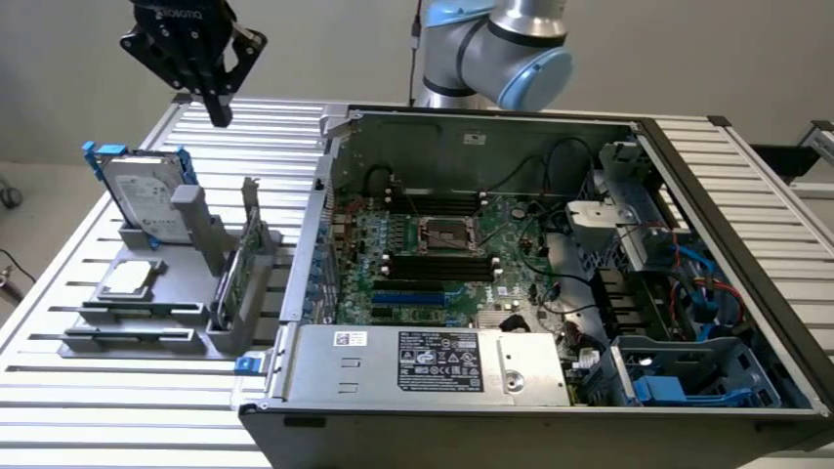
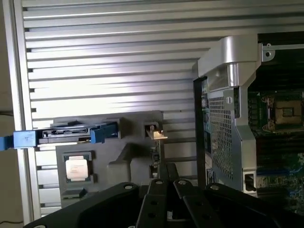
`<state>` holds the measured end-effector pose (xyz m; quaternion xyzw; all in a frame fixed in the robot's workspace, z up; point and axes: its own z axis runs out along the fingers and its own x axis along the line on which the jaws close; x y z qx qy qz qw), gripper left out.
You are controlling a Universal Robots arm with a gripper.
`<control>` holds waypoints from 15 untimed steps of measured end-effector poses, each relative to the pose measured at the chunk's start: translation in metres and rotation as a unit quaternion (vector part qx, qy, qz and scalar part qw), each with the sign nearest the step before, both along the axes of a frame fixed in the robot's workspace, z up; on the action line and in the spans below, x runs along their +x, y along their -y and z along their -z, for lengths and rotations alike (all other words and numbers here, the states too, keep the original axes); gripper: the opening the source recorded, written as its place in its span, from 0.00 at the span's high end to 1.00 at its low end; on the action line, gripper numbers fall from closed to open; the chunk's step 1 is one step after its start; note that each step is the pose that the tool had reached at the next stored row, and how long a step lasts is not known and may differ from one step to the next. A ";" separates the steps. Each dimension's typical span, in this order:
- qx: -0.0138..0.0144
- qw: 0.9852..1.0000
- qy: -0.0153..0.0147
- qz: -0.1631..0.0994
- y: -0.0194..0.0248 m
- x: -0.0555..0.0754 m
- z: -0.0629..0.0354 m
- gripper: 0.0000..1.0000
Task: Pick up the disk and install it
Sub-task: 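Reach for the disk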
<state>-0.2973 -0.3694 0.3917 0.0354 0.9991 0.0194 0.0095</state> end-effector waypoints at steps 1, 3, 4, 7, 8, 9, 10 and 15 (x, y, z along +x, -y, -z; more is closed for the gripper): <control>0.000 1.000 0.000 0.000 -0.0007 -0.004 0.0007 0.89; 0.000 1.000 0.000 0.000 -0.0021 -0.014 0.0024 0.89; 0.000 1.000 -0.001 0.000 -0.0028 -0.018 0.0032 0.89; 0.000 1.000 -0.001 0.000 -0.0048 -0.032 0.0057 0.89; 0.000 1.000 -0.001 0.000 -0.0056 -0.036 0.0066 0.89; 0.000 1.000 -0.001 0.000 -0.0063 -0.041 0.0075 0.89; 0.000 1.000 -0.001 0.000 -0.0070 -0.045 0.0085 0.89; 0.000 1.000 -0.001 0.000 -0.0105 -0.068 0.0131 0.89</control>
